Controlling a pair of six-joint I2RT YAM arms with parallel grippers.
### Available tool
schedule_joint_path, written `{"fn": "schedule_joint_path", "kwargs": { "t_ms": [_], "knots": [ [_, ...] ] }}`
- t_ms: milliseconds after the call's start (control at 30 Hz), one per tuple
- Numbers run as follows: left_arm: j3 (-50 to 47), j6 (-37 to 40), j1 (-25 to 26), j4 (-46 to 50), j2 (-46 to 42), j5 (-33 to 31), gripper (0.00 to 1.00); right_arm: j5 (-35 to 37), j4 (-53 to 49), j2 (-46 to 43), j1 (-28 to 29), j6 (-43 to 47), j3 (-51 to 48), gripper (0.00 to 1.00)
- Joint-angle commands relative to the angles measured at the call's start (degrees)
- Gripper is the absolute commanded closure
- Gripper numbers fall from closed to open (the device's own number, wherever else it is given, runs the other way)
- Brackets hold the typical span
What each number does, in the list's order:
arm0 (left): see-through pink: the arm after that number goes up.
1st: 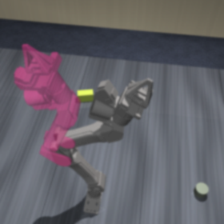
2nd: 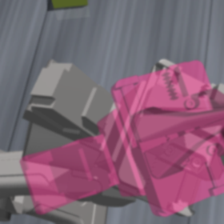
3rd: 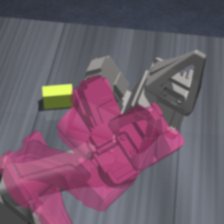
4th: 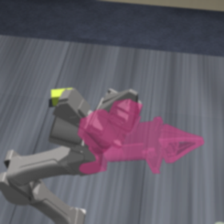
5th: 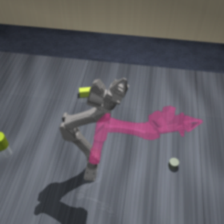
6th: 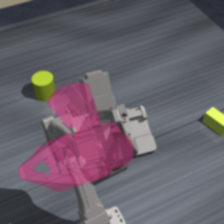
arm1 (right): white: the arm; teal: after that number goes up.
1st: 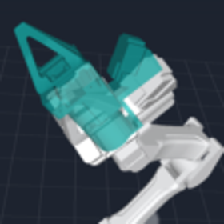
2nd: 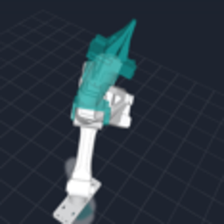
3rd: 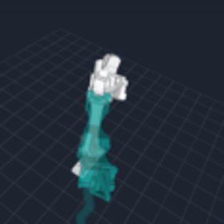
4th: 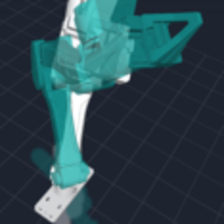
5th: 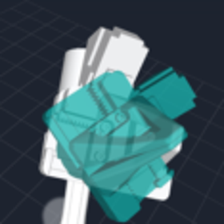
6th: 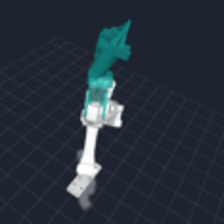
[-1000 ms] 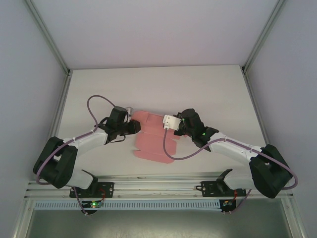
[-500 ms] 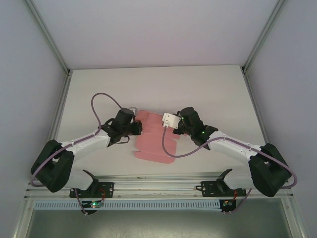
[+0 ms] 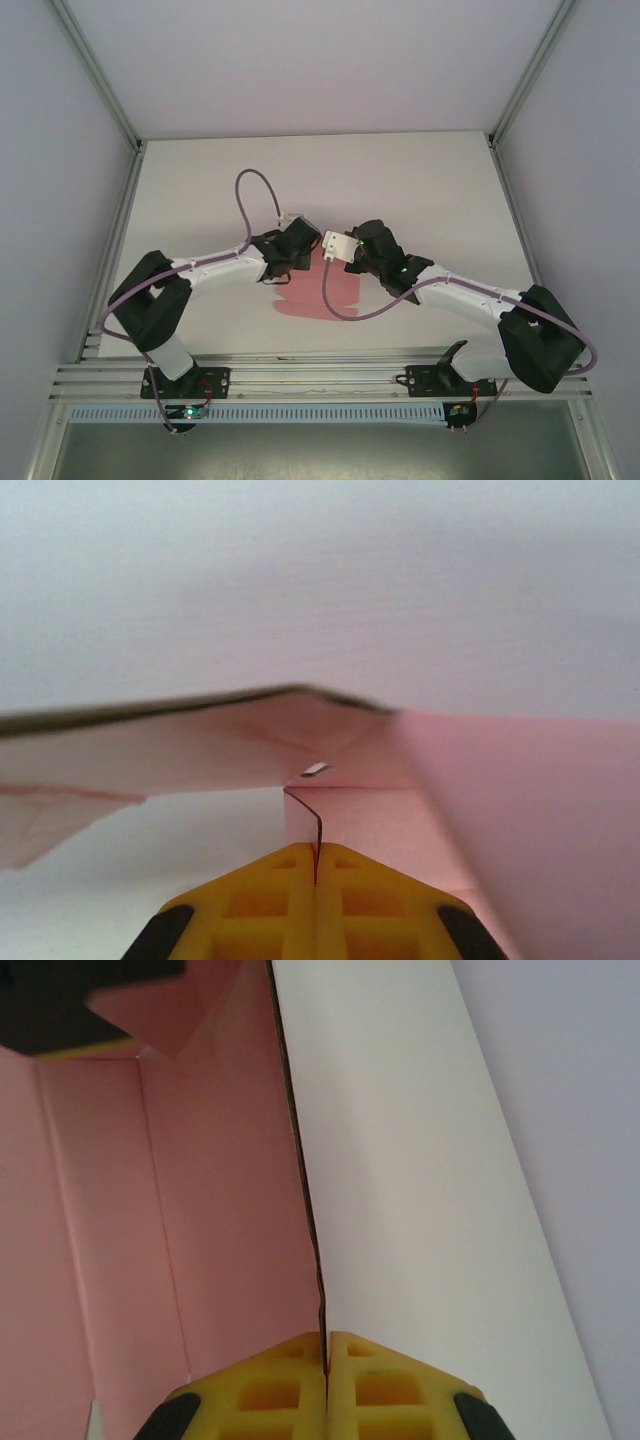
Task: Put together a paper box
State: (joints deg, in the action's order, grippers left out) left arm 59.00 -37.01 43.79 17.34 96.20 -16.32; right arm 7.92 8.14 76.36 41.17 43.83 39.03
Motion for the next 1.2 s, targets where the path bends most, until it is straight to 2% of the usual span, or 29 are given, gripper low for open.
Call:
{"fn": "schedule_joint_path", "kwargs": {
  "t_ms": [0, 167, 233, 367, 600, 800, 1000, 1167],
  "knots": [
    [5.5, -3.1, 4.1, 0.3, 2.2, -5.7, 0.97, -0.9, 3.3, 0.7, 1.6, -1.2, 0.5, 1.0],
    [5.5, -8.4, 4.5, -3.6, 3.7, -2.1, 0.97, -1.6, 3.6, 0.3, 1.7, -1.3, -0.2, 1.0],
    [5.4, -8.0, 4.6, -5.9, 3.9, -0.1, 0.96, -1.7, 3.7, 0.3, 1.8, -1.3, -0.3, 1.0],
    [6.3, -7.5, 4.5, -3.1, 3.4, -1.5, 0.94, -0.8, 3.7, -0.2, 1.9, -1.1, -0.6, 1.0],
    [0.1, -7.9, 3.5, -4.8, -2.5, -1.3, 0.8, 0.5, 5.1, -1.2, 0.7, -0.1, -2.3, 1.0],
    [-5.0, -7.8, 3.0, -3.5, -10.2, -3.1, 0.52, 3.7, 7.3, -0.4, -0.6, 2.9, -2.0, 1.0],
    [-11.2, -7.5, 3.0, -2.8, -20.4, -5.3, 0.01, 5.8, 12.5, 0.3, -0.3, 8.0, -3.1, 1.0],
    [-14.8, -8.9, 2.4, 1.1, -28.4, -8.8, 0.0, 8.4, 14.6, 1.1, 0.4, 13.4, -2.3, 1.0]
  ]
}}
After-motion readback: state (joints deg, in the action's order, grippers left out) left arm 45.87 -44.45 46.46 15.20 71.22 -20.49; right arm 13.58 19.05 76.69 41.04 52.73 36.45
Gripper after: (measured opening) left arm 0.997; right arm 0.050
